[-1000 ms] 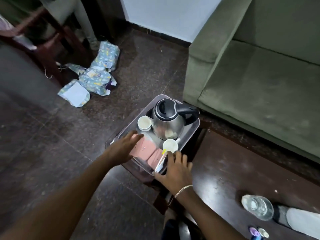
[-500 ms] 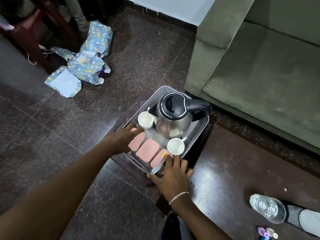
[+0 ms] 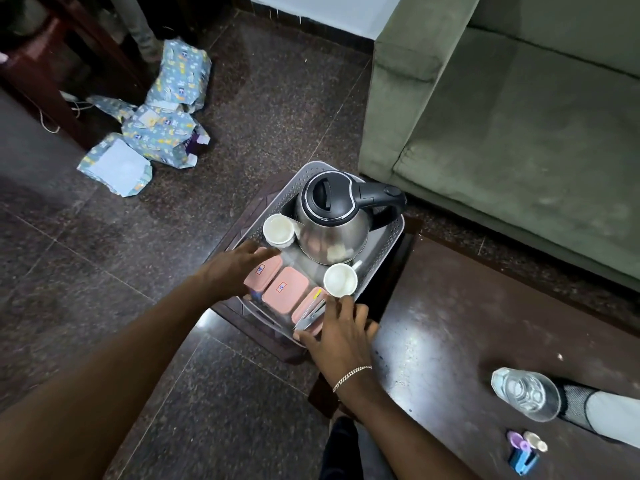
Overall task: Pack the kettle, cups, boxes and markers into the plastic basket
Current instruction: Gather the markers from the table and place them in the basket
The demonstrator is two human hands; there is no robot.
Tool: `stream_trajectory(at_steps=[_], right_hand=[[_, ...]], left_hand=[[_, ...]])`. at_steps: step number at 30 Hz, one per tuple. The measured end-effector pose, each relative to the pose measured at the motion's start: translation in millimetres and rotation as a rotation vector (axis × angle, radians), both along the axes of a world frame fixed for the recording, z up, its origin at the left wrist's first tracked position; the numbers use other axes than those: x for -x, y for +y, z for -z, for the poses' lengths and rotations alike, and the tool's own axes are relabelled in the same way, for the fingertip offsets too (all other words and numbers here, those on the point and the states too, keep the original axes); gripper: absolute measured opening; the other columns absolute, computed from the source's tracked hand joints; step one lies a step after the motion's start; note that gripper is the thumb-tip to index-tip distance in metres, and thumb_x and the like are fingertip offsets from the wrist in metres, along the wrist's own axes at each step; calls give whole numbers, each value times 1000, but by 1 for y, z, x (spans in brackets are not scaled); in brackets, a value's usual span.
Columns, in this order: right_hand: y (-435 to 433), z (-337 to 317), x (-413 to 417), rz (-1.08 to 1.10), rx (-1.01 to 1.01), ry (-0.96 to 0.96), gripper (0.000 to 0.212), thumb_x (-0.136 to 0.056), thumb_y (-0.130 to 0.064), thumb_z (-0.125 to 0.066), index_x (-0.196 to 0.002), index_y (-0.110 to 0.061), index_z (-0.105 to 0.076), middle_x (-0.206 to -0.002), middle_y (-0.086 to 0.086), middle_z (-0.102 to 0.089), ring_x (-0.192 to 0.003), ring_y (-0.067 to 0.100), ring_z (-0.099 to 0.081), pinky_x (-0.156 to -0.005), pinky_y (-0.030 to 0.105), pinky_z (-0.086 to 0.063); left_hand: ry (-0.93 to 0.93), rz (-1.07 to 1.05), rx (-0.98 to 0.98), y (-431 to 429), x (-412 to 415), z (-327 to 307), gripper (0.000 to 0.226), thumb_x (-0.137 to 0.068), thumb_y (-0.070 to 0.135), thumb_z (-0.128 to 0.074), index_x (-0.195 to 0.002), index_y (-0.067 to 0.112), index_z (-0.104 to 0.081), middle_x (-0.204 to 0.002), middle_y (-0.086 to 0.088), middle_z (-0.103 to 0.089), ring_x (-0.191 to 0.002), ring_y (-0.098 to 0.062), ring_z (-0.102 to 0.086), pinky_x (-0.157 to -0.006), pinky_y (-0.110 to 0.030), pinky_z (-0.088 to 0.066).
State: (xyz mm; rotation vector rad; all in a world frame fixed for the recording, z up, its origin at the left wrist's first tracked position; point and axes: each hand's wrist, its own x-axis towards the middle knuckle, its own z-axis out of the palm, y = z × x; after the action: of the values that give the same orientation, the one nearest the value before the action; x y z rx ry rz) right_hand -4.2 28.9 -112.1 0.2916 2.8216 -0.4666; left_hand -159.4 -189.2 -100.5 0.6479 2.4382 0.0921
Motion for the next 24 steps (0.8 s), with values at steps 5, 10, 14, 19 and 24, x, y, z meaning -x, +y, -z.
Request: stream_trajectory(at_steps=[5, 10, 14, 19, 24], right_hand=[[22, -3, -10, -13, 72, 92, 77, -70, -73, -61, -126, -20, -55, -118, 3, -51, -98, 28, -51, -79, 44, -50], [73, 1, -41, 8, 198, 192, 72, -79, -66, -63, -128, -14, -55, -121, 6, -48, -103, 29, -53, -88, 42, -54], [124, 4, -72, 19, 186, 220, 68, -79, -62, -69, -124, -12, -59, -114, 7, -52, -98, 30, -58, -85, 42, -56], [189, 11, -124, 38, 205, 187, 64, -83, -60, -68, -122, -10, -61, -113, 7, -54, -100, 30, -58, -89, 41, -55], [256, 29, -187, 108, 191, 124, 59, -83, -56, -71, -118, -9, -65, -113, 9, -57, -102, 30, -61, -86, 40, -56]], left_hand=[[55, -39, -20, 5, -12, -17, 104, -71, 11, -89, -158, 28, -35, -147, -12, -46, -124, -33, -60, -93, -46, -57], [212, -26, -104, 20, -37, -43, 93, -67, 9, -93, -149, 18, -50, -144, -17, -49, -125, -38, -59, -93, -47, -58], [271, 2, -177, 51, -66, -56, 90, -63, 15, -97, -143, 13, -57, -137, -17, -55, -114, -37, -64, -87, -46, -59], [217, 42, -289, 118, -114, -45, 86, -64, 18, -96, -140, 14, -57, -126, -15, -57, -103, -37, -66, -86, -45, -59], [115, 99, -347, 205, -170, -11, 78, -77, 40, -85, -143, 20, -49, -128, -7, -52, -109, -33, -64, -88, -41, -58]])
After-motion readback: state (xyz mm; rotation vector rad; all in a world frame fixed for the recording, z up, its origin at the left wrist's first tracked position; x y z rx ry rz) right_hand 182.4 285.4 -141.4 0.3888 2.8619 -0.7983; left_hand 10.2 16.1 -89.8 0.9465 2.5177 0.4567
